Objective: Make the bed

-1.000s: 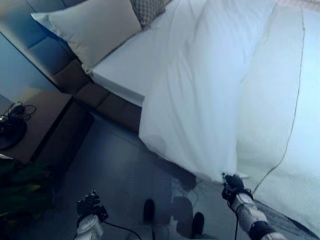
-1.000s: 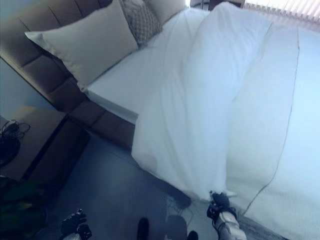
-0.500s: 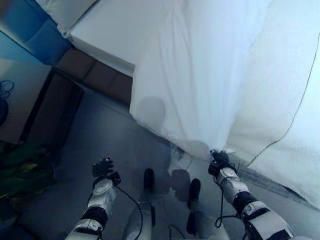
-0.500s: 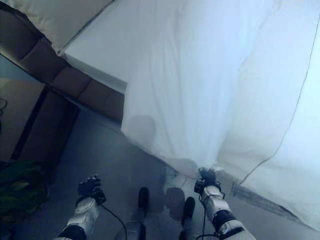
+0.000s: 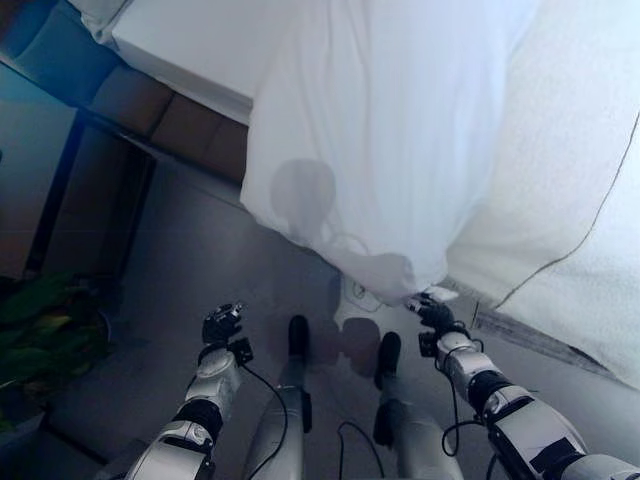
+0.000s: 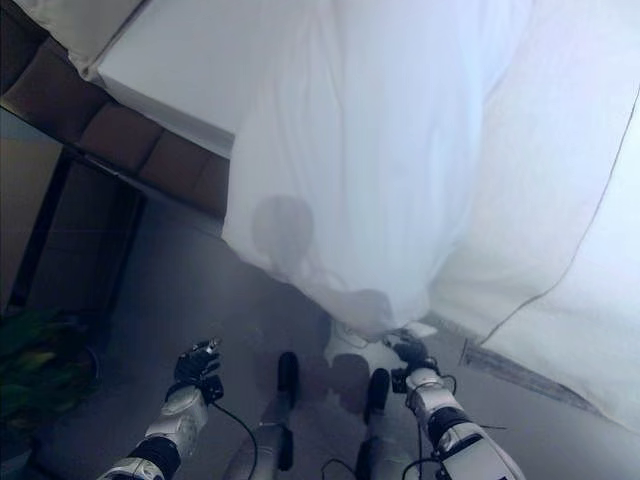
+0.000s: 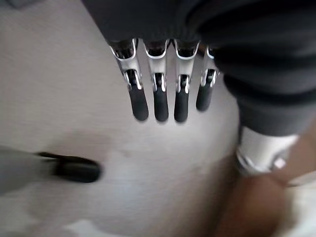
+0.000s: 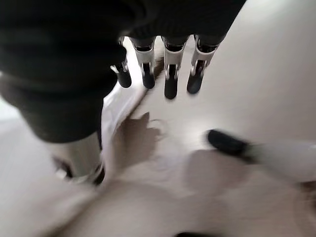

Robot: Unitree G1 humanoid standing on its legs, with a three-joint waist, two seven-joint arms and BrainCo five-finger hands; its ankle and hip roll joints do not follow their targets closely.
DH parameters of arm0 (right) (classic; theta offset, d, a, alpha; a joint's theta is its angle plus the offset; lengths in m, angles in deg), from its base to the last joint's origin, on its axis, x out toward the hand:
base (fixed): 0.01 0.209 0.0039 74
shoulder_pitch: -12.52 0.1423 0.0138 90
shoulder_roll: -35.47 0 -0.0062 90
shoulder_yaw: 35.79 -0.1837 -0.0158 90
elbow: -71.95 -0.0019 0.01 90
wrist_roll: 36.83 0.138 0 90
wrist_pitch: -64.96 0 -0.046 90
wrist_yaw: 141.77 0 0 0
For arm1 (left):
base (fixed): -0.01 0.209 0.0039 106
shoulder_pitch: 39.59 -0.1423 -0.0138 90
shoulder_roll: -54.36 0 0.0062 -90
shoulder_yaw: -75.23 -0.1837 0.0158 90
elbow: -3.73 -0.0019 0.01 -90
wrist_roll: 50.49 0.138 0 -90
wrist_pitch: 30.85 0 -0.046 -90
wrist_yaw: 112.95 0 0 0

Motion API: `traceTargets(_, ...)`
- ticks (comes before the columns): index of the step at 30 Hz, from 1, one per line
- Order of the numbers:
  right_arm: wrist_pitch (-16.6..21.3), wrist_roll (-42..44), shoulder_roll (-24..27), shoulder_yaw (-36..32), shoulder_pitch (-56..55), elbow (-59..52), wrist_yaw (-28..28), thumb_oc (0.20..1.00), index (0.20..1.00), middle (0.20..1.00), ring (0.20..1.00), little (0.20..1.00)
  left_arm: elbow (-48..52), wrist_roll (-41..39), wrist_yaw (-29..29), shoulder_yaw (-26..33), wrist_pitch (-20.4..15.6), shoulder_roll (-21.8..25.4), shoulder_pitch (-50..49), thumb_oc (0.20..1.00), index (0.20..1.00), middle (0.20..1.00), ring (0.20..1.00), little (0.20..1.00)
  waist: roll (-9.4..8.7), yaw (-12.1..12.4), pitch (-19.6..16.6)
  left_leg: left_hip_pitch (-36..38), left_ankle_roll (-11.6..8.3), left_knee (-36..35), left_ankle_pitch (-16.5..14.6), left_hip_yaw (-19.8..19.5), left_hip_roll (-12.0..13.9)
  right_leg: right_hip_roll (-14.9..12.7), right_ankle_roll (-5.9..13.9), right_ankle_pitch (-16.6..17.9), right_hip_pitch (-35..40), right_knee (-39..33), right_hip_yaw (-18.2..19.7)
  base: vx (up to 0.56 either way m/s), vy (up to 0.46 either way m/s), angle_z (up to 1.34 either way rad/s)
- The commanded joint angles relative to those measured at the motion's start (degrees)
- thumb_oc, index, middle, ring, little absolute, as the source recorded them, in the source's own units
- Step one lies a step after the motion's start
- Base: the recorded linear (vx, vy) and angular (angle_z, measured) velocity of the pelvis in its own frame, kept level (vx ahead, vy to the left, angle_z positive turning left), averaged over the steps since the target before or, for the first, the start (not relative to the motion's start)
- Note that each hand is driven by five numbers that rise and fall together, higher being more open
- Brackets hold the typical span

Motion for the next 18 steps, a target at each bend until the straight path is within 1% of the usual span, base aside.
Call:
traceTargets(1,-0.2,-0.2,3.0,-2.2,-2.9,0.8,-1.1,1.0,1.0,1.0,1.0,1.0,-2.3,2.4,-1.8,-0.2,0.7,-0.5,-0.4,1.0,1.0,1.0,1.0,1.0,1.73,-1.9,2.1,-1.5,-1.46,-1.2,0.0,1.3,-5.8,0.7,2.85,3.3,-5.8,0.2,2.2,0.0,0.0,0.0)
traceTargets(3,0.0,1.2,4.6,-5.5,-5.6,1.8,-0.8,1.0,1.0,1.0,1.0,1.0,-3.9,2.7,-2.8,0.8,1.1,-0.9,-2.1,1.0,1.0,1.0,1.0,1.0,2.11,-2.5,2.1,-0.8,-1.3,-1.2,-0.3,1.4,-6.1,0.8,2.72,3.1,-5.3,0.2,2.6,0.0,0.0,0.0)
traceTargets(5,0.2,2.0,4.9,-6.7,-6.5,2.1,-0.8,1.0,1.0,1.0,1.0,1.0,-4.3,2.8,-3.0,1.2,1.2,-1.0,-2.5,1.0,1.0,1.0,1.0,1.0,2.14,-2.7,2.0,-0.5,-1.23,-1.2,-0.5,1.5,-6.2,0.8,2.64,3.0,-5.1,0.2,2.8,0.0,0.0,0.0)
traceTargets(6,0.6,4.7,5.7,-9.8,-8.2,2.8,-1.0,1.0,1.0,1.0,1.0,1.0,-5.0,3.0,-3.3,1.6,1.6,-1.2,-3.3,1.0,1.0,1.0,1.0,1.0,2.34,-3.2,1.9,0.4,-1.08,-1.2,-0.9,1.7,-6.2,0.9,2.51,2.7,-4.4,0.4,3.0,0.02,-0.005,-0.03)
traceTargets(7,0.6,4.7,5.7,-9.8,-8.2,2.8,-1.0,1.0,1.0,1.0,1.0,1.0,-5.0,3.0,-3.3,1.6,1.6,-1.2,-3.3,1.0,1.0,1.0,1.0,1.0,2.34,-3.2,1.8,0.2,-1.06,-1.2,-0.8,1.7,-6.3,0.8,2.51,2.8,-4.6,0.4,3.0,0.05,-0.008,-0.02)
traceTargets(8,0.9,6.8,6.2,-11.9,-9.6,3.3,-0.8,1.0,1.0,1.0,1.0,1.0,-5.1,3.5,-3.5,1.8,1.8,-1.2,-4.0,1.0,1.0,1.0,1.0,1.0,2.56,-3.5,1.6,1.5,-0.92,-1.2,-1.3,2.0,-6.3,0.9,2.31,2.0,-3.7,1.0,3.3,0.0,0.0,0.0)
traceTargets(9,0.9,6.8,6.2,-11.9,-9.6,3.3,-0.8,1.0,1.0,1.0,1.0,1.0,-5.1,3.5,-3.5,1.8,1.8,-1.2,-4.0,1.0,1.0,1.0,1.0,1.0,2.56,-3.6,1.5,1.3,-0.9,-1.2,-1.2,2.0,-6.3,0.8,2.31,2.2,-3.9,1.0,3.3,0.06,-0.003,-0.04)
traceTargets(10,1.9,9.1,6.5,-14.5,-11.0,2.8,-1.9,1.0,1.0,1.0,1.0,1.0,-4.9,3.7,-3.4,1.7,1.8,-1.4,-4.7,1.0,1.0,1.0,1.0,1.0,2.94,-4.0,1.4,2.9,-0.7,-1.2,-1.9,2.2,-6.2,0.9,1.95,0.7,-3.3,2.9,3.7,0.02,0.001,-0.07)
traceTargets(11,1.9,9.1,6.5,-14.5,-11.0,2.8,-1.9,1.0,1.0,1.0,1.0,1.0,-4.9,3.7,-3.4,1.7,1.9,-1.4,-4.6,1.0,1.0,1.0,1.0,1.0,2.94,-4.0,1.3,2.7,-0.68,-1.2,-1.7,2.2,-6.2,0.9,1.95,0.8,-3.5,2.8,3.7,0.07,0.014,-0.07)
traceTargets(12,2.7,11.2,6.9,-16.6,-12.1,1.2,-2.8,1.0,1.0,1.0,1.0,1.0,-3.8,3.3,-2.9,2.0,1.5,-1.5,-5.3,1.0,1.0,1.0,1.0,1.0,3.51,-4.4,1.2,4.5,-0.29,-1.2,-2.5,2.6,-6.0,0.9,1.5,-1.4,-3.4,6.4,4.1,0.04,0.012,-0.05)
traceTargets(13,3.1,11.5,7.0,-16.9,-12.4,-0.1,-3.2,1.0,1.0,1.0,1.0,1.0,-2.6,2.8,-2.4,2.3,1.2,-1.6,-5.7,1.0,1.0,1.0,1.0,1.0,3.75,-4.5,1.1,5.3,-0.13,-1.2,-2.8,2.8,-6.0,0.9,1.3,-2.3,-3.4,8.0,4.4,0.07,0.01,-0.08)
traceTargets(14,4.0,11.5,7.2,-17.1,-12.7,-4.2,-3.9,1.0,1.0,1.0,1.0,1.0,0.5,1.6,-1.4,3.0,0.2,-1.3,-6.2,1.0,1.0,1.0,1.0,1.0,4.06,-4.7,1.1,6.2,0.08,-1.2,-3.1,3.0,-5.9,0.9,1.06,-3.5,-3.5,9.9,4.8,0.05,-0.008,-0.16)
traceTargets(15,4.6,10.6,7.5,-16.8,-13.4,-8.5,-4.3,1.0,1.0,1.0,1.0,1.0,3.5,0.8,-0.9,3.6,-0.3,-1.1,-6.6,1.0,1.0,1.0,1.0,1.0,4.13,-4.9,1.2,7.0,0.26,-1.2,-3.2,3.1,-5.9,1.0,0.82,-4.3,-3.6,11.4,5.2,0.03,-0.005,-0.24)
traceTargets(16,4.5,10.5,7.4,-16.8,-13.4,-8.7,-4.4,1.0,1.0,1.0,1.0,1.0,3.6,0.9,-0.8,3.6,-0.3,-1.1,-6.6,1.0,1.0,1.0,1.0,1.0,4.13,-4.8,1.1,6.8,0.27,-1.2,-3.0,3.2,-5.9,1.0,0.81,-4.1,-3.8,11.3,5.2,0.03,-0.024,-0.24)
traceTargets(17,5.5,9.6,8.0,-16.6,-14.2,-15.0,-4.9,1.0,1.0,1.0,1.0,1.0,9.8,0.2,-0.1,4.2,-1.6,-0.3,-7.5,1.0,1.0,1.0,1.0,1.0,4.16,-4.9,1.4,7.9,0.41,-1.2,-3.1,3.3,-5.7,1.0,0.65,-5.3,-3.7,12.9,5.3,0.0,-0.051,-0.12)
traceTargets(18,6.7,9.6,8.4,-16.8,-15.1,-21.5,-5.1,1.0,1.0,1.0,1.0,1.0,14.5,0.3,-0.1,4.4,-2.2,0.5,-7.8,1.0,1.0,1.0,1.0,1.0,3.93,-5.2,1.7,7.8,0.3,1.1,-3.5,3.5,-5.6,0.9,0.42,-5.8,-3.8,14.0,5.5,-0.02,-0.139,-0.06)
